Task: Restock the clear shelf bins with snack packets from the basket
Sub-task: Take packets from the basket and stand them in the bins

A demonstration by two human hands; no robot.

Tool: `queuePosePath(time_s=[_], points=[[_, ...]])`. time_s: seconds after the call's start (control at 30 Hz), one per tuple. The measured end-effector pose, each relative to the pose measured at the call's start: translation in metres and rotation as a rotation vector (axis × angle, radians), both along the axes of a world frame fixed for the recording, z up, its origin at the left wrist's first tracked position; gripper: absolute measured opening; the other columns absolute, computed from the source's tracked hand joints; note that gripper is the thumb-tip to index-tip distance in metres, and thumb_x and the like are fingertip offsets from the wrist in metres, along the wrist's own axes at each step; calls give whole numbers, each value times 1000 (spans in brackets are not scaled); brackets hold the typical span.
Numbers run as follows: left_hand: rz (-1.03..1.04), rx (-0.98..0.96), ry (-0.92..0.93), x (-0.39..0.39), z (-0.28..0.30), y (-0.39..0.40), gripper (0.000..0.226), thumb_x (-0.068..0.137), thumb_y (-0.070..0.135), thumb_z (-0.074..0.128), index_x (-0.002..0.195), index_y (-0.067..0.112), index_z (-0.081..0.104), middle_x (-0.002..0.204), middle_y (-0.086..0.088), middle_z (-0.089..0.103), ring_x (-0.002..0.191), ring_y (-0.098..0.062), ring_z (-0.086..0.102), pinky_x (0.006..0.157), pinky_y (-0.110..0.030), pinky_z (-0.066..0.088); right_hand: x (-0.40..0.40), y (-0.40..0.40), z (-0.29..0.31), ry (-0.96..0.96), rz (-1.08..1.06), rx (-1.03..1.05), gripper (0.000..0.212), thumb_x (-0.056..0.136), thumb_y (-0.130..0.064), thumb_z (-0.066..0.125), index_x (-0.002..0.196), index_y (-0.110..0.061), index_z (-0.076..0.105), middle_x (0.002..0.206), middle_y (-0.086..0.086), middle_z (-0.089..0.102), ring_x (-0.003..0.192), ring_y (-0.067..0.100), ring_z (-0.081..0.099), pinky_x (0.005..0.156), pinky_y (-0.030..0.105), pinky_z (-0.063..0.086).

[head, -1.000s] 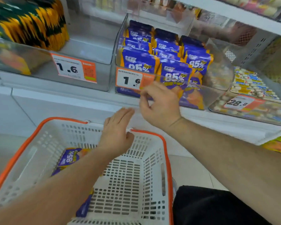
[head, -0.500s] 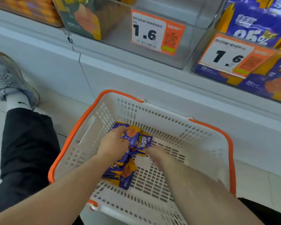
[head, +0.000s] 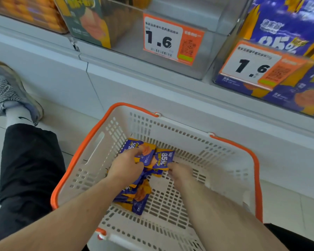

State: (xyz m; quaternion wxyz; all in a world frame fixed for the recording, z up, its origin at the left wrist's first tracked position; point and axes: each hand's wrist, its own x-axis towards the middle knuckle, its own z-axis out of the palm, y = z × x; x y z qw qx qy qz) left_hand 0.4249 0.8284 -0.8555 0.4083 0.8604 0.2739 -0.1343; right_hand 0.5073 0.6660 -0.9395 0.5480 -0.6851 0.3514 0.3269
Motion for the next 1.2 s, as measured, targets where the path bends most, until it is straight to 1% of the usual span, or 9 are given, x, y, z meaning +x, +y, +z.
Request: queuePosePath(time_s=[0.17,0.3,0.4,0.47,0.6,0.7,0.8,1.03,1.2], points=[[-59,-36,-5,6,19,-14,45,95,14,49,138,29,51,140,9,54,85,-17,64,67,-31,53,15,-29,40,-244,277,-264,13,72,-3,68,68,-14,68,84,10,72,77,26,69,77,48,60],[-124,-69,-28,16,34,-33,47,96,18,54,143,22,46,146,3,47,107,-17,60,80,-30,50,35,-48,103,-328,717,-439,52,83,2,59,133,-11,52,126,12,58,106,27,62,85,36,55],[-221,-70,-12,28,44,-53,68,89,34,66,149,22,35,151,-1,42,126,-22,50,98,-37,47,44,-70,168,-350,980,-386,47,87,5,57,132,-10,58,123,14,62,99,27,64,82,36,58],[-242,-173,-15,37,58,-68,75,85,37,73,148,23,34,146,-2,46,123,-21,52,93,-35,50,43,-87,207,-367,1077,-336,33,88,7,57,116,-6,68,110,10,68,92,22,65,72,30,58],[-329,-396,-254,52,91,-106,25,90,8,64,112,18,68,105,3,74,93,-11,70,89,-41,55,38,-116,268,-460,1160,-393,26,89,2,55,106,-7,72,96,8,67,80,13,58,63,25,51],[-300,-404,-394,65,115,-135,19,90,6,63,101,20,70,94,7,75,86,-8,71,87,-43,56,32,-132,296,-686,1257,-872,20,90,-14,58,103,-19,72,104,4,67,98,22,58,77,31,45],[-315,-336,-521,82,138,-161,16,89,10,65,98,22,68,92,9,75,85,-8,70,85,-41,55,22,-145,312,-982,1134,-1217,16,93,-25,56,105,-22,66,107,5,64,106,29,54,78,33,42],[-409,160,-1132,115,200,-194,23,80,23,62,102,16,64,101,-3,68,100,-30,60,81,-42,49,31,-181,340,-1591,492,-1056,23,87,-17,52,102,-9,66,103,13,62,91,37,59,72,45,51],[-570,556,-862,135,203,-192,84,86,34,63,156,22,17,163,7,11,151,-18,3,115,-45,10,48,-210,385,-1988,80,-1166,20,82,-10,52,94,-4,67,92,18,61,83,32,55,63,42,40]])
